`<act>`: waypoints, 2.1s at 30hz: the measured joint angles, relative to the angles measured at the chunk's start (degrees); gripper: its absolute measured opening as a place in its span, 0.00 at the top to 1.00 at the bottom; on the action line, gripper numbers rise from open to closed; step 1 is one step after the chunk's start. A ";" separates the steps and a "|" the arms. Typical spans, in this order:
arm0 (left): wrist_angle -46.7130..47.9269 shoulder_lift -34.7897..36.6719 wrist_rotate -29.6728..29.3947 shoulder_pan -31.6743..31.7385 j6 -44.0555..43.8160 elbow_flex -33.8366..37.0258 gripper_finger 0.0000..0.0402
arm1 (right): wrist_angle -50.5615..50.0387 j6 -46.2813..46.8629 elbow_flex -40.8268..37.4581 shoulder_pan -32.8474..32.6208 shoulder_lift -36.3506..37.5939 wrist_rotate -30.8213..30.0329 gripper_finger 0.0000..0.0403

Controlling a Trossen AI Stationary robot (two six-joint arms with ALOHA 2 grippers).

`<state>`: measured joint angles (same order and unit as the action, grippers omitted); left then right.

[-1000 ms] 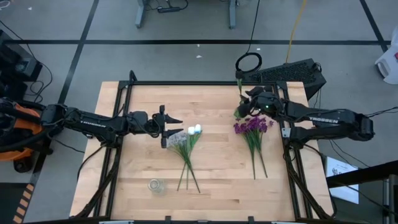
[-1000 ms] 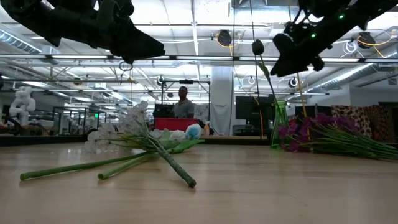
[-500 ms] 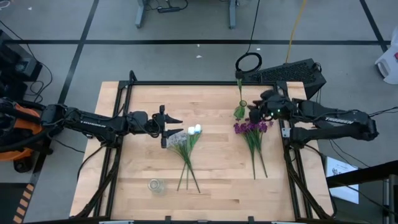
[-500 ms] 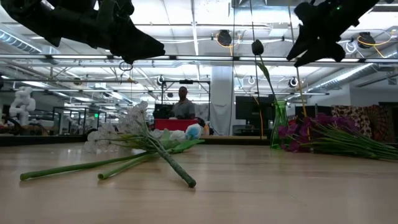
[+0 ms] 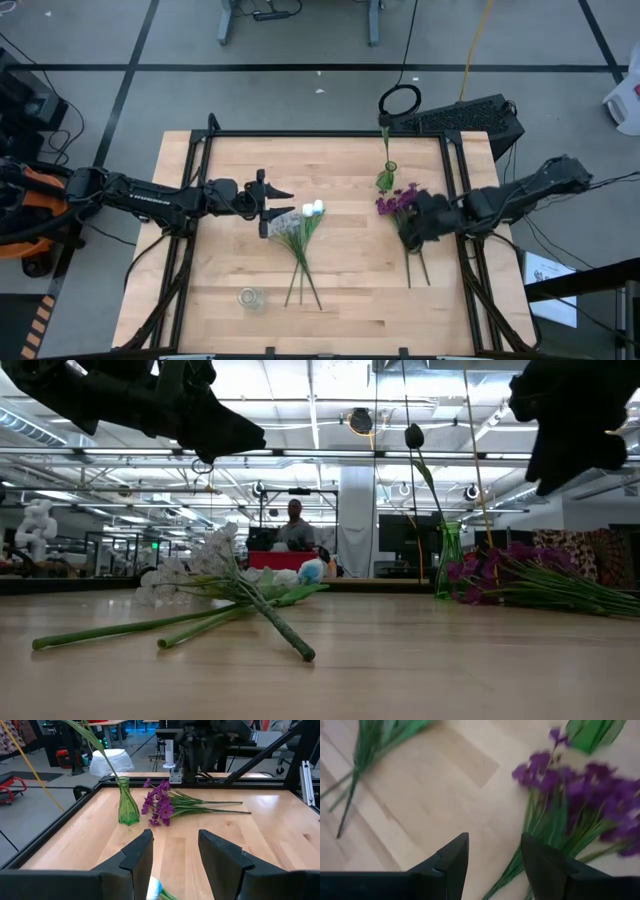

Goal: Sort flowers into vase by color
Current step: Put the right violet flower into the green vase

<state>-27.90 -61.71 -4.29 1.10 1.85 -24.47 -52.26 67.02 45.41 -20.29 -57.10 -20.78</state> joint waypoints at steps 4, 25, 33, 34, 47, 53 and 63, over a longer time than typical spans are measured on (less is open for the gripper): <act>-0.05 0.00 0.00 0.06 0.49 0.00 0.59 | -1.89 7.09 -0.07 -3.43 -3.63 0.16 0.58; 2.07 -0.02 0.00 0.33 0.07 0.00 0.59 | -10.41 15.02 -0.15 -4.18 -16.43 0.14 0.58; 2.18 -0.02 0.00 0.33 0.07 0.00 0.59 | -14.13 14.22 -0.15 -3.90 -16.10 1.61 0.58; 2.35 -0.02 0.00 0.33 0.07 0.00 0.59 | -14.40 14.57 -0.15 -3.56 -16.00 1.63 0.58; 3.51 -0.04 0.00 0.33 0.00 0.00 0.59 | -13.25 14.62 -4.45 0.90 -15.98 3.28 0.58; 3.65 -0.04 0.00 0.33 0.02 0.00 0.59 | -7.09 13.78 -7.62 2.74 -15.97 2.50 0.58; 3.90 -0.04 0.00 0.33 0.02 0.00 0.59 | 0.37 13.75 -12.74 4.60 -15.97 1.29 0.65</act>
<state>-24.00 -61.76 -4.29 1.43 1.87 -24.47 -51.89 80.77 32.67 -15.68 -73.08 -19.49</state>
